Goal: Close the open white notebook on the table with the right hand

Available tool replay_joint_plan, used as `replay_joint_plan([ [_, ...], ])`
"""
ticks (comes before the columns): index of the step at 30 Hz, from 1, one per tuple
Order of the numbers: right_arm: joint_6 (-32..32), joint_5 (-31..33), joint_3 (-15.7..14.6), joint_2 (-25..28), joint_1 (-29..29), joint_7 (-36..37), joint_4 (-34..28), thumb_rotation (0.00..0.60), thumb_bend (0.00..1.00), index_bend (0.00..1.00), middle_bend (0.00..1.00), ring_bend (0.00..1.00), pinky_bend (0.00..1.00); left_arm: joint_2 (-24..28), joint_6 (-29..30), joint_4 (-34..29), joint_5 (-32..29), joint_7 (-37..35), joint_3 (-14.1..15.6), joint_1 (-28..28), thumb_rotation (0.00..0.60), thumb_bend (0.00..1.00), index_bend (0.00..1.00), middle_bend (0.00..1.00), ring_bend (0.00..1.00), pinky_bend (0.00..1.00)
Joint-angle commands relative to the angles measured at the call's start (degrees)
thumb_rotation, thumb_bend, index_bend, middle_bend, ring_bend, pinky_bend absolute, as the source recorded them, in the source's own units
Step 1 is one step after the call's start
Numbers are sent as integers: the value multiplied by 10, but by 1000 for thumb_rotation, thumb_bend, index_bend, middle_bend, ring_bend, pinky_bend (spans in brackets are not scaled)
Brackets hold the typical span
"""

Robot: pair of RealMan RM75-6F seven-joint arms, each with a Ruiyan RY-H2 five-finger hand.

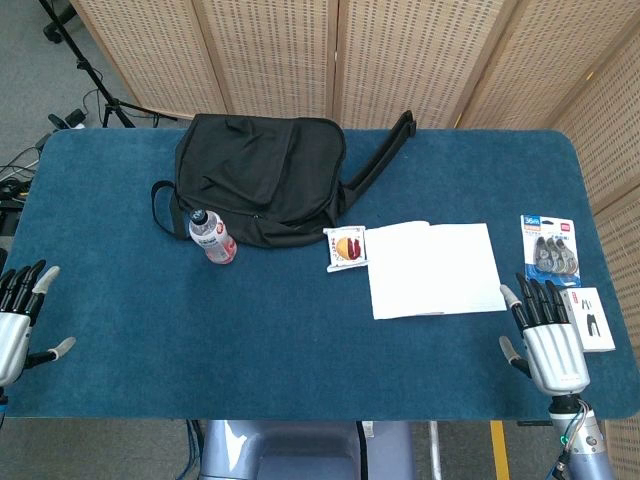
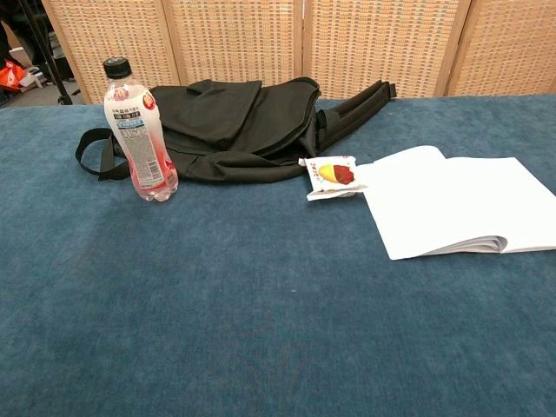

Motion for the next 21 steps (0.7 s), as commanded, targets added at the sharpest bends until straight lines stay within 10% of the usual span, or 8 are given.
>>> replay_joint_plan([
  [1, -1, 1, 0, 0, 0, 1, 0, 600, 363, 119, 0, 0, 0, 0, 0, -1, 0, 1, 0, 0, 552, 57, 0, 0, 0, 0],
  [21, -1, 1, 7, -20, 3, -31, 2, 600, 352, 112, 0, 0, 0, 4, 4, -3, 1, -8, -1, 1, 553, 57, 0, 0, 0, 0],
])
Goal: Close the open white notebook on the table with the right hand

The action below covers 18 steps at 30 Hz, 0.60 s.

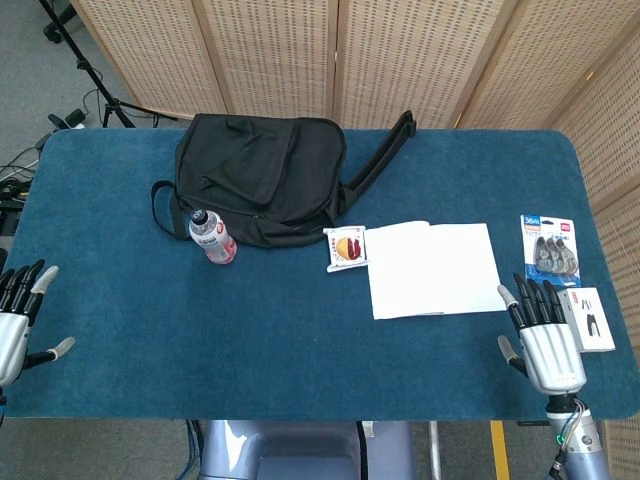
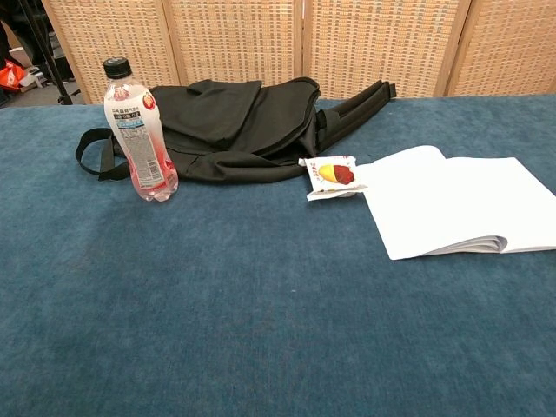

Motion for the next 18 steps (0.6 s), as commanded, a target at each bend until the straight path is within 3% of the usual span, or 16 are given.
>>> replay_joint_plan([
  [1, -4, 4, 3, -8, 3, -11, -6, 600, 347, 109, 0, 0, 0, 1, 1, 0, 0, -2, 0, 0, 553, 57, 0, 0, 0, 0],
  [18, -84, 84, 28, -60, 36, -128, -75, 600, 257, 16, 0, 0, 0, 1, -3, 1, 1, -6, 1, -1, 552, 57, 0, 0, 0, 0],
])
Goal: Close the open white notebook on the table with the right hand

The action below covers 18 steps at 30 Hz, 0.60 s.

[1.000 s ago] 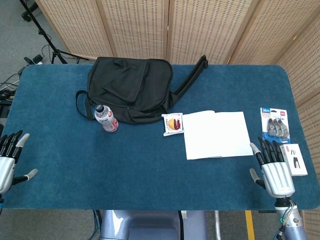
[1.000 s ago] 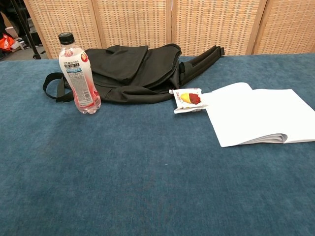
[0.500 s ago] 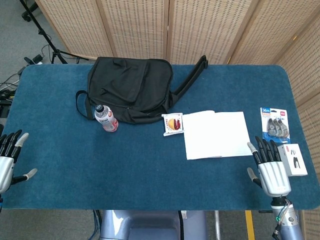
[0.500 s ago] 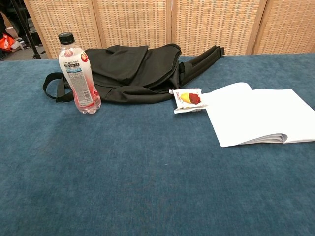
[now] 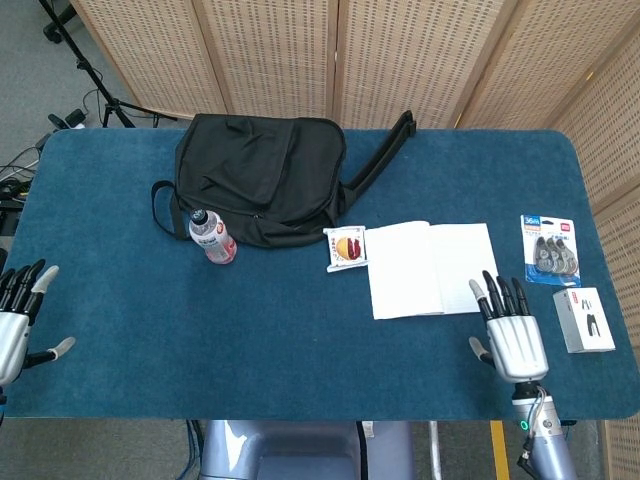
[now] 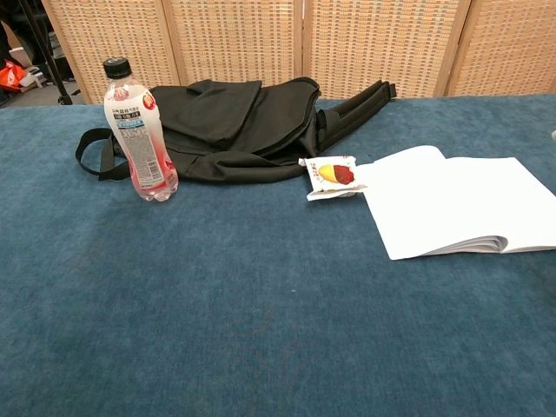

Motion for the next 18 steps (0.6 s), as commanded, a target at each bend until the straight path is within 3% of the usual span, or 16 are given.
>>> replay_joint_plan([
  [1, -8, 18, 9, -15, 7, -25, -18, 600, 255, 12, 0, 0, 0, 1, 2, 0, 0, -2, 0, 1, 552, 57, 0, 0, 0, 0],
  [11, -12, 43, 27, -58, 23, -45, -31, 600, 246, 6, 0, 0, 0, -1, 1, 0, 4, -1, 2, 0, 553, 57, 0, 0, 0, 0],
  [18, -24, 59, 23, -75, 28, -43, -8, 600, 248, 7, 0, 0, 0, -1, 1, 0, 4, -1, 2, 0, 552, 57, 0, 0, 0, 0],
])
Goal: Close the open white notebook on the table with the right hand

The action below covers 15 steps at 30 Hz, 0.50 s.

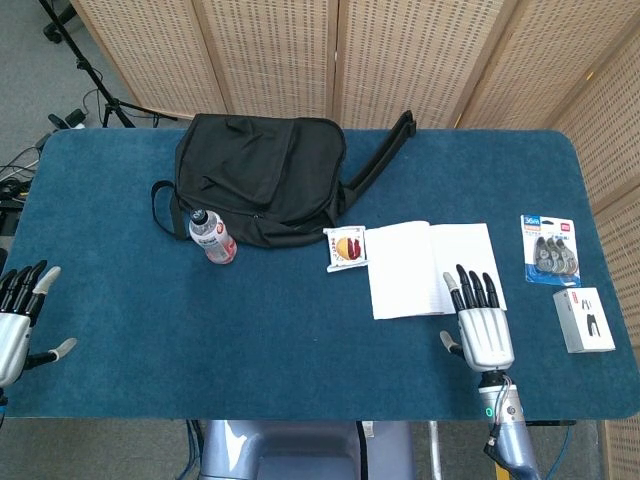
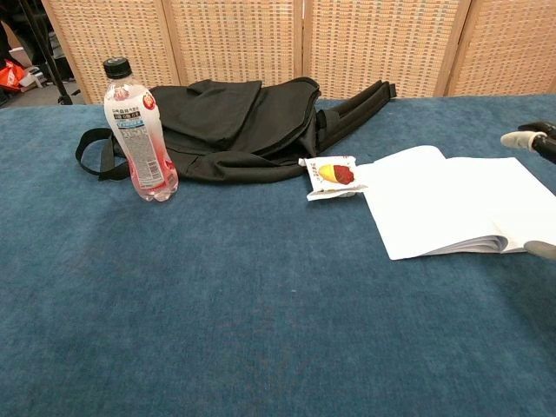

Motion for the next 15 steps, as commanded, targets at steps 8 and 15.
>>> replay_joint_plan([
  [8, -16, 13, 0, -24, 13, 13, 24, 600, 247, 6, 0, 0, 0, -2, -2, 0, 2, 4, 2, -1, 552, 57, 0, 0, 0, 0],
  [15, -26, 18, 1, -41, 24, 16, 35, 600, 248, 7, 0, 0, 0, -2, -2, 1, 0, 3, 1, -1, 552, 57, 0, 0, 0, 0],
])
